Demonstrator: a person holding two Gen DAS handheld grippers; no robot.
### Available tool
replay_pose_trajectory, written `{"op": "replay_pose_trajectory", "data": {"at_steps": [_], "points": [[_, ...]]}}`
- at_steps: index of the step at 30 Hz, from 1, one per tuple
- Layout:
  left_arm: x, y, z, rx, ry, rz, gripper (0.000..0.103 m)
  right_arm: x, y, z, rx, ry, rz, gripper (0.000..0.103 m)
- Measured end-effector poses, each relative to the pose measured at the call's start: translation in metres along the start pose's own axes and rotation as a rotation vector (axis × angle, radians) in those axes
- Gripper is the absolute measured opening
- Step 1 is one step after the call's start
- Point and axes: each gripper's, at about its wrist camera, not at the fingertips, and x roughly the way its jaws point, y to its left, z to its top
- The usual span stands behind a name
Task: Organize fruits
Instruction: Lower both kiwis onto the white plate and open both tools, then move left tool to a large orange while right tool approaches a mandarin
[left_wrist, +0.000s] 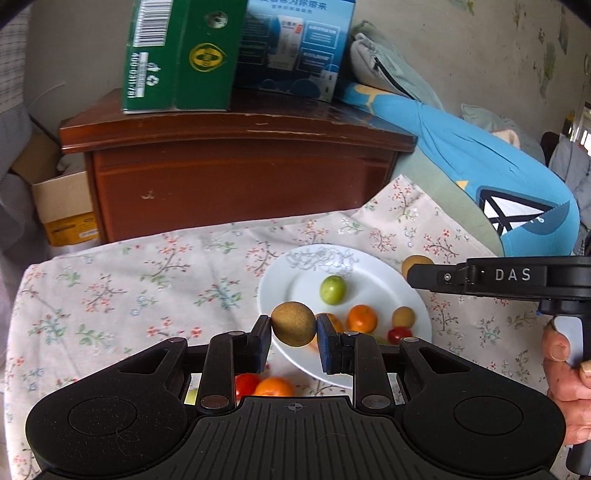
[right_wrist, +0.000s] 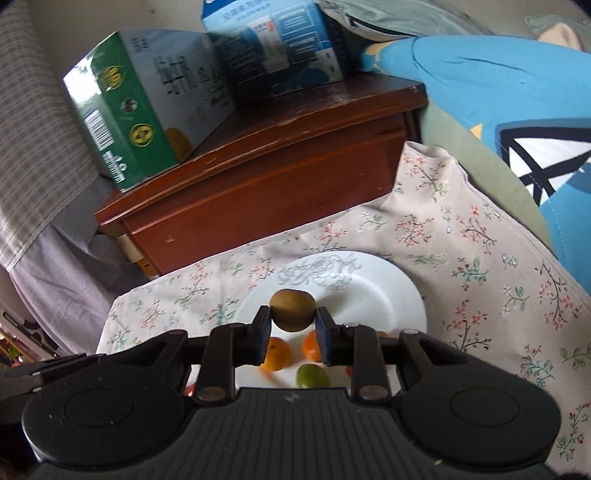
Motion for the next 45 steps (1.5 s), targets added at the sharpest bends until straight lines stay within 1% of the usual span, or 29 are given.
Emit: {"op": "replay_pose_trajectory", "data": {"at_steps": [7, 17, 21, 28, 29, 31, 34, 36, 37, 39, 45], "points": [[0.024, -0.014, -0.004, 0.009, 0.040, -0.034, 0.024, 0.020, -0.026, -0.003, 0.094, 0.041, -0.047, 0.026], [0.050, -0.026, -0.011, 0.029, 0.092, -0.050, 0.024, 0.036, -0.033, -0.003, 0.096, 0.055, -0.066, 0.027], [0.053, -0.027, -0.011, 0.026, 0.088, -0.051, 0.026, 0.040, -0.035, -0.003, 0.103, 0.054, -0.068, 0.029], [0.048, -0.031, -0.008, 0.027, 0.072, -0.052, 0.027, 0.038, -0.033, -0.002, 0.107, 0.040, -0.060, 0.030], [0.045, -0.031, -0.007, 0.028, 0.066, -0.050, 0.029, 0.037, -0.033, -0.001, 0.109, 0.038, -0.056, 0.030], [0.038, -0.029, -0.005, 0.028, 0.054, -0.041, 0.035, 0.036, -0.030, 0.000, 0.107, 0.035, -0.050, 0.030], [0.031, -0.026, -0.003, 0.026, 0.049, -0.034, 0.038, 0.035, -0.026, -0.001, 0.094, 0.036, -0.041, 0.030], [0.027, -0.024, -0.002, 0.033, 0.050, -0.013, 0.041, 0.034, -0.024, -0.002, 0.090, 0.040, -0.032, 0.030], [0.025, -0.024, -0.003, 0.038, 0.051, -0.001, 0.044, 0.033, -0.023, -0.002, 0.088, 0.040, -0.030, 0.030], [0.021, -0.022, -0.004, 0.041, 0.047, 0.010, 0.046, 0.031, -0.020, -0.003, 0.083, 0.039, -0.025, 0.030], [0.007, -0.018, -0.005, 0.048, 0.047, 0.020, 0.047, 0.026, -0.014, -0.007, 0.072, 0.044, -0.016, 0.030]]}}
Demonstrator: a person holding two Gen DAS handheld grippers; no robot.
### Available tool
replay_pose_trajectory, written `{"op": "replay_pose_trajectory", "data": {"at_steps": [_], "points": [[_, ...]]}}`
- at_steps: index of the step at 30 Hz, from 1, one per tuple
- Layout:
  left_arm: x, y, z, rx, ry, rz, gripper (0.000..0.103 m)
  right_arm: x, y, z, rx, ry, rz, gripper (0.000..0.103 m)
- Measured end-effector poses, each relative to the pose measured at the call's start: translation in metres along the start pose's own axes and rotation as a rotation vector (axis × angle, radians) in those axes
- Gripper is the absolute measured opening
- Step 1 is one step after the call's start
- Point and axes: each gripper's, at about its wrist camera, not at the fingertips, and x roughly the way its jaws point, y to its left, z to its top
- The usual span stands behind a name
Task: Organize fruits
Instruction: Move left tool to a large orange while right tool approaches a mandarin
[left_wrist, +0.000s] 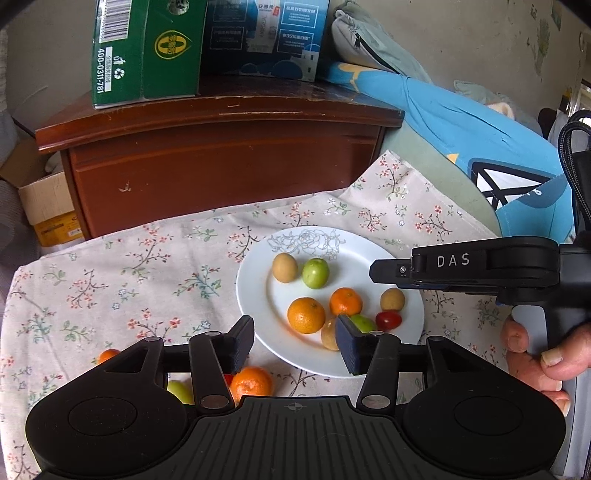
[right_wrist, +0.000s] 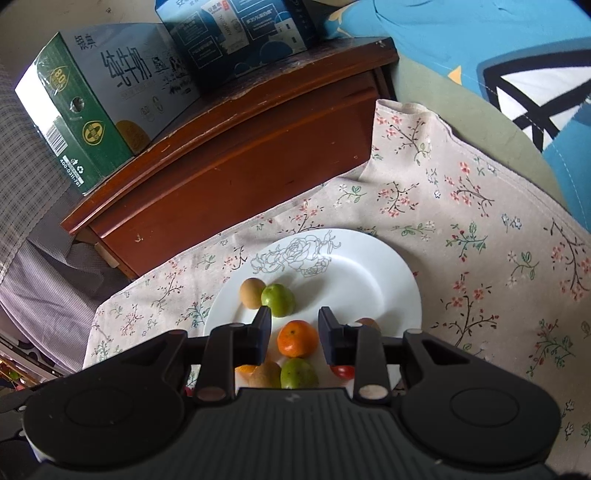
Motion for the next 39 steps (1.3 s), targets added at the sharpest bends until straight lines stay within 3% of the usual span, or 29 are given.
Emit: {"op": "replay_pose_trajectory", "data": {"at_steps": [25, 39], "points": [[-0.048, 0.060, -0.007, -0.050, 0.020, 0.124, 0.053, -0.006, 0.045, -0.026, -0.130, 0.069, 0.067, 0.030], [-0.044, 0.095, -0.031, -0.131, 0.074, 0.161, 0.053, 0.012, 0.070, -0.055, -0.206, 0.169, 0.135, 0.030]]}}
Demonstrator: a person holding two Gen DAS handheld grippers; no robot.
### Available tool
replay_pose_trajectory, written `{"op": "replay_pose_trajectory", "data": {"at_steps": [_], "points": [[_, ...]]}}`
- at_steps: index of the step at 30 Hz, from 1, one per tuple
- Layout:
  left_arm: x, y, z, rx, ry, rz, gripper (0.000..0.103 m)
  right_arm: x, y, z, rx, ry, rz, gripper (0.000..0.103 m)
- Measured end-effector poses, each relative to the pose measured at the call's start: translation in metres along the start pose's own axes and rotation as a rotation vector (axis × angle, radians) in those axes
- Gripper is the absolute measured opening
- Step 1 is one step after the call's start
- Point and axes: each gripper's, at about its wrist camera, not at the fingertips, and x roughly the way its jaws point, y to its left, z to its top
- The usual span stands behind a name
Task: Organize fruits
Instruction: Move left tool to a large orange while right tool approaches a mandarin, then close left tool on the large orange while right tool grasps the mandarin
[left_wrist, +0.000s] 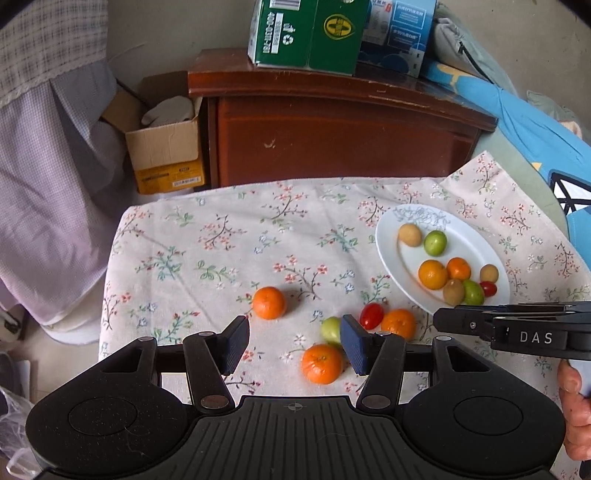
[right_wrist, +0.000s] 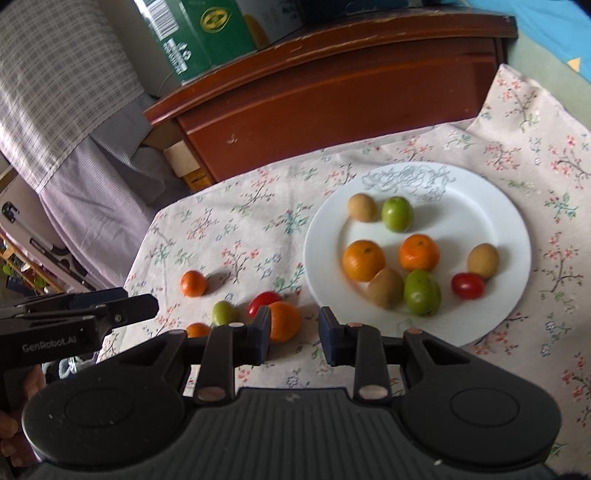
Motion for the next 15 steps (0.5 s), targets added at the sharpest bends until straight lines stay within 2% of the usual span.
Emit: {"op": "replay_pose_trajectory", "data": {"at_steps": [15], "points": [[0.033, -0.005, -0.018, -0.004, 0.081, -0.031, 0.052, 0.030, 0.003, -0.004, 0.008, 0.032, 0.003, 0.030]]}}
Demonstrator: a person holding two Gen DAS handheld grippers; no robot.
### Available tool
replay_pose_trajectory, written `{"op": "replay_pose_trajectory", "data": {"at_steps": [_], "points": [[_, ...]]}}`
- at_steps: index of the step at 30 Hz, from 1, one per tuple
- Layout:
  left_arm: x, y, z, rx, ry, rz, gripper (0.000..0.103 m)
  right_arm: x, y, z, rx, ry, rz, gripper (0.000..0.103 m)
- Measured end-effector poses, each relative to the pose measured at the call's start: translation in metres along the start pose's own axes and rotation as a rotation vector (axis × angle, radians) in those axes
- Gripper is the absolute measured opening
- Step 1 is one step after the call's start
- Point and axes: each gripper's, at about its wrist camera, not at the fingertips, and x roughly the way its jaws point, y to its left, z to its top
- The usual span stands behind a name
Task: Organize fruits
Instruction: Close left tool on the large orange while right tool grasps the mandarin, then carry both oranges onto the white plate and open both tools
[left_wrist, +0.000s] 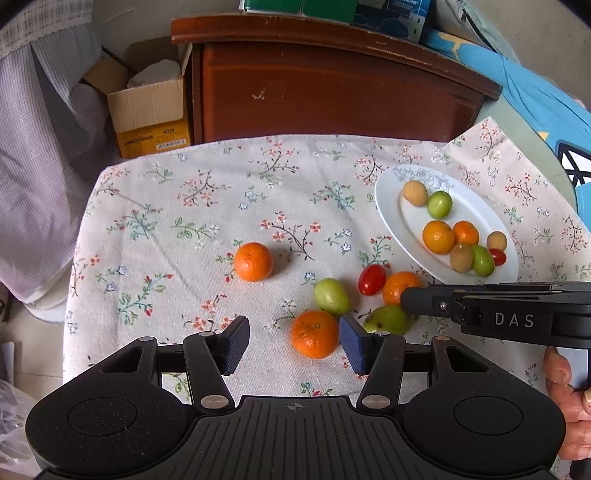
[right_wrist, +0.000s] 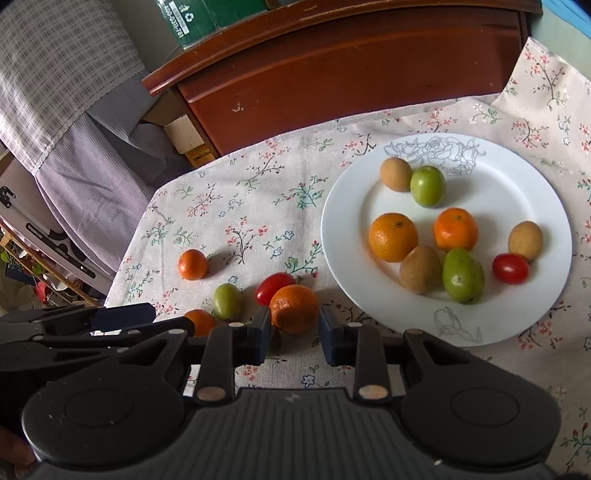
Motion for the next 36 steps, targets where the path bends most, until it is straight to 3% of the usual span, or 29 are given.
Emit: {"op": "replay_pose_trajectory", "data": {"at_steps": [9, 17, 30, 36], "points": [[0.017, -0.006, -0.003, 0.006, 0.023, -0.003, 0.049, 0.006, -0.003, 0.002, 0.014, -0.008, 0.008, 0.034], [0.018, -0.010, -0.003, 0.022, 0.017, -0.020, 0.029, 0.008, -0.005, 0.003, 0.022, -0.012, 0.028, 0.030], [0.002, -0.015, 0.006, 0.018, -0.049, -0.048, 0.029, -0.009, 0.010, 0.009, -0.061, -0.075, 0.023, 0.029], [-0.001, -0.019, 0.014, 0.009, -0.072, -0.072, 0.029, -0.014, 0.004, 0.015, -0.038, -0.091, 0.015, 0.029]]}}
